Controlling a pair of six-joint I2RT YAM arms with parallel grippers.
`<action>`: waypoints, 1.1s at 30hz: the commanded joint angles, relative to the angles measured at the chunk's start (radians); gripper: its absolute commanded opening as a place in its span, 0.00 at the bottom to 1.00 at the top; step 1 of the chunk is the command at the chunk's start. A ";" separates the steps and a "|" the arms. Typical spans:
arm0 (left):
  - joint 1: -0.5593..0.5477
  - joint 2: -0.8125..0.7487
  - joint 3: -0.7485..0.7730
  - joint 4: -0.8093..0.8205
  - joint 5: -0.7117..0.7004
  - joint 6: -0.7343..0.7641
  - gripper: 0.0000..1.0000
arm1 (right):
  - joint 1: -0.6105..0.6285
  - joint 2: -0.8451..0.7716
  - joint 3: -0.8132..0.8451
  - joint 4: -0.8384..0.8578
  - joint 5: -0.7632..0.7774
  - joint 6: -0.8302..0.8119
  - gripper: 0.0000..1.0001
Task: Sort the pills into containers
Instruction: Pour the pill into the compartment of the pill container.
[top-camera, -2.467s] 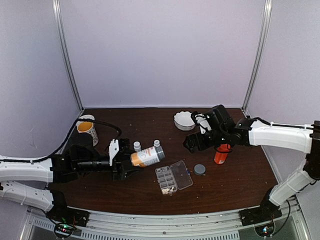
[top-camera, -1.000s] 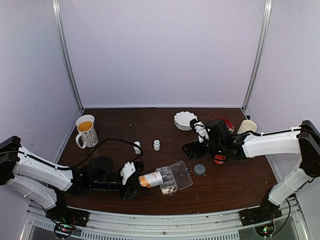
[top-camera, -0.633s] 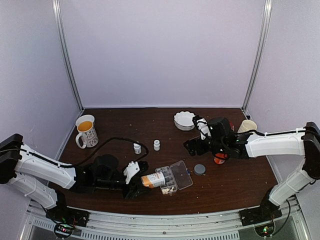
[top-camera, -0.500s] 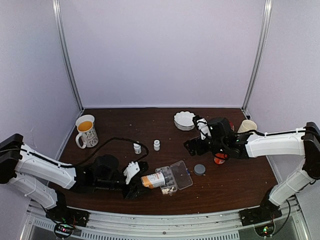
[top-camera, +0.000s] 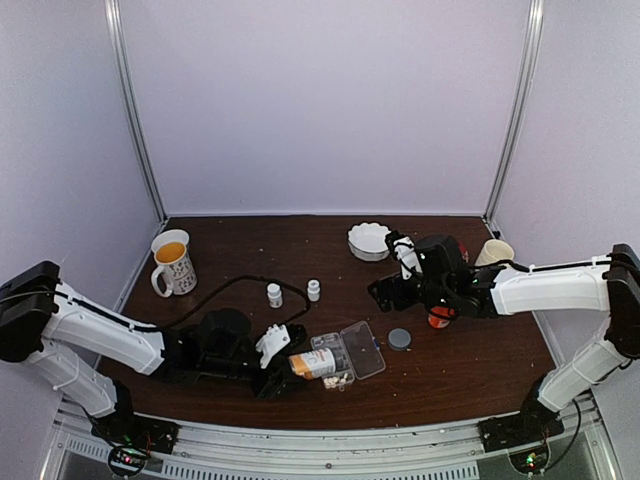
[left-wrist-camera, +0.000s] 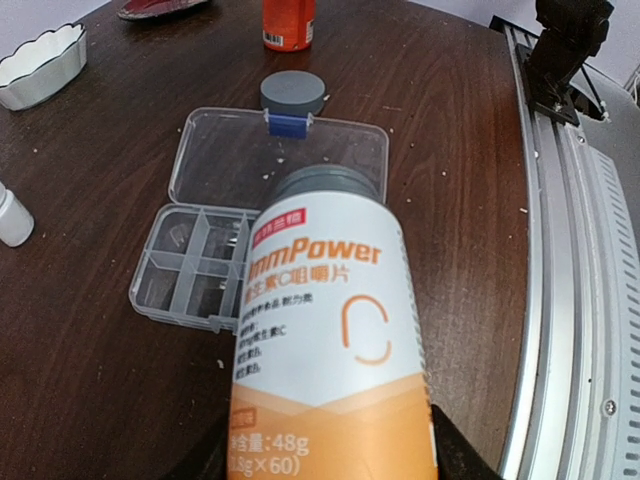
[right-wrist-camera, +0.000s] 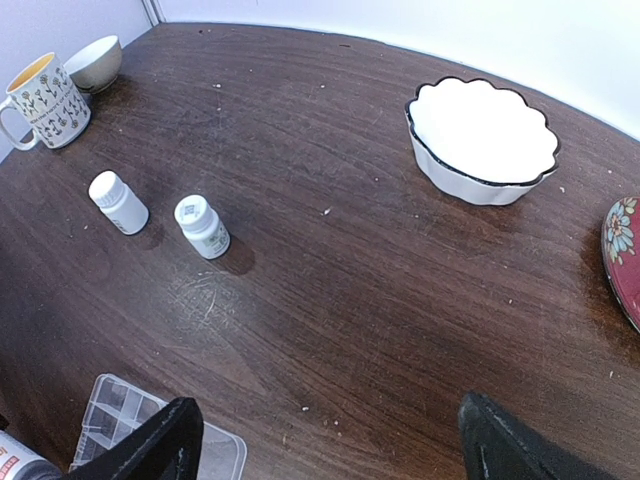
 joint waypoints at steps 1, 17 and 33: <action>-0.005 0.017 0.035 0.019 0.020 -0.001 0.00 | 0.005 -0.006 0.004 0.003 0.018 -0.004 0.92; -0.006 0.026 0.030 0.033 0.013 -0.011 0.00 | 0.005 -0.011 -0.001 0.008 0.008 -0.009 0.92; -0.015 0.050 0.066 -0.006 0.031 -0.005 0.00 | 0.005 -0.002 0.007 -0.005 0.016 -0.017 0.92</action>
